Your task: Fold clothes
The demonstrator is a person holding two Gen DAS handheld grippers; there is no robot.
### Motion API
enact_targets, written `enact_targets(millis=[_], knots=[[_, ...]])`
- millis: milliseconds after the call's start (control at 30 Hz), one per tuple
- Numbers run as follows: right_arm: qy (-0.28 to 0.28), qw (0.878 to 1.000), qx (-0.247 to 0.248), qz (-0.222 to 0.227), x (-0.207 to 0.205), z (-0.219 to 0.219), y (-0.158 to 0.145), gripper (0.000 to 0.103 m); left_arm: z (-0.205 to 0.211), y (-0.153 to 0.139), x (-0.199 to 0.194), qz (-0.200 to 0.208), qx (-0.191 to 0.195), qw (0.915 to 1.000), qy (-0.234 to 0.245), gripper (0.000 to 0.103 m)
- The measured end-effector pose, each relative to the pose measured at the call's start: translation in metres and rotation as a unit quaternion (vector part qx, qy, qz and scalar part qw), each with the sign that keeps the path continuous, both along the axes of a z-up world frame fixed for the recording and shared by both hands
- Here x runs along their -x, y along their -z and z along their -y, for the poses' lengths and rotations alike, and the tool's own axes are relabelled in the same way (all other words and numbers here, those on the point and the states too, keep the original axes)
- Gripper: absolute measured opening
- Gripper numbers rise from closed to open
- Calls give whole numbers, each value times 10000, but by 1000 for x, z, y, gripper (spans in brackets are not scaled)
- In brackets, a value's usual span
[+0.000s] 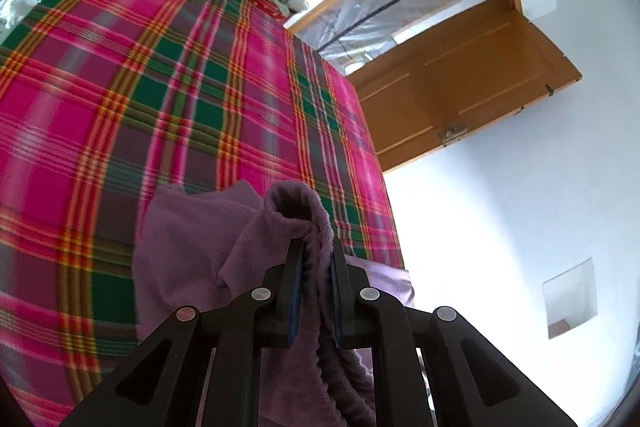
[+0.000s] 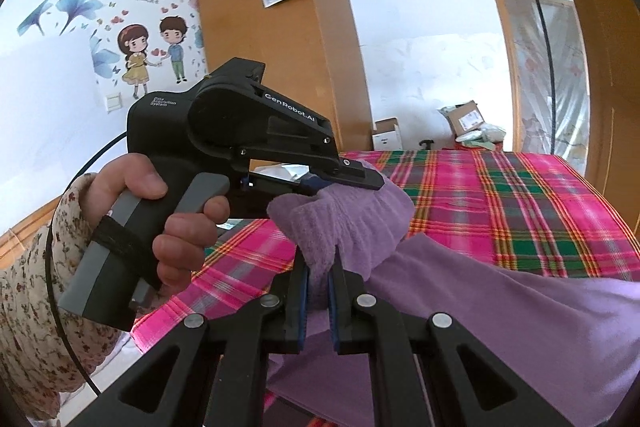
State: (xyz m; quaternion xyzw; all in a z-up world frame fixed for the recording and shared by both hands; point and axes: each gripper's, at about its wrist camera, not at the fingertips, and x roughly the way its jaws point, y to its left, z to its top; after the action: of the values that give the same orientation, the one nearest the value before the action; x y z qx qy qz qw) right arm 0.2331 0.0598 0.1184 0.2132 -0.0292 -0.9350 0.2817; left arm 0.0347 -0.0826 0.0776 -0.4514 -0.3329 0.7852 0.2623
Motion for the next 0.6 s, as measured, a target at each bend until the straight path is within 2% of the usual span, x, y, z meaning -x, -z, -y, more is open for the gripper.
enact_targets(millis=[267,600], knots=[[259,9995,98,154,5,-26,4,8,-31,10,10,129,25,9997,220,12],[487,9980,109,393,13,-51,24,9,-62,29,21,332,104,9985,428,13]])
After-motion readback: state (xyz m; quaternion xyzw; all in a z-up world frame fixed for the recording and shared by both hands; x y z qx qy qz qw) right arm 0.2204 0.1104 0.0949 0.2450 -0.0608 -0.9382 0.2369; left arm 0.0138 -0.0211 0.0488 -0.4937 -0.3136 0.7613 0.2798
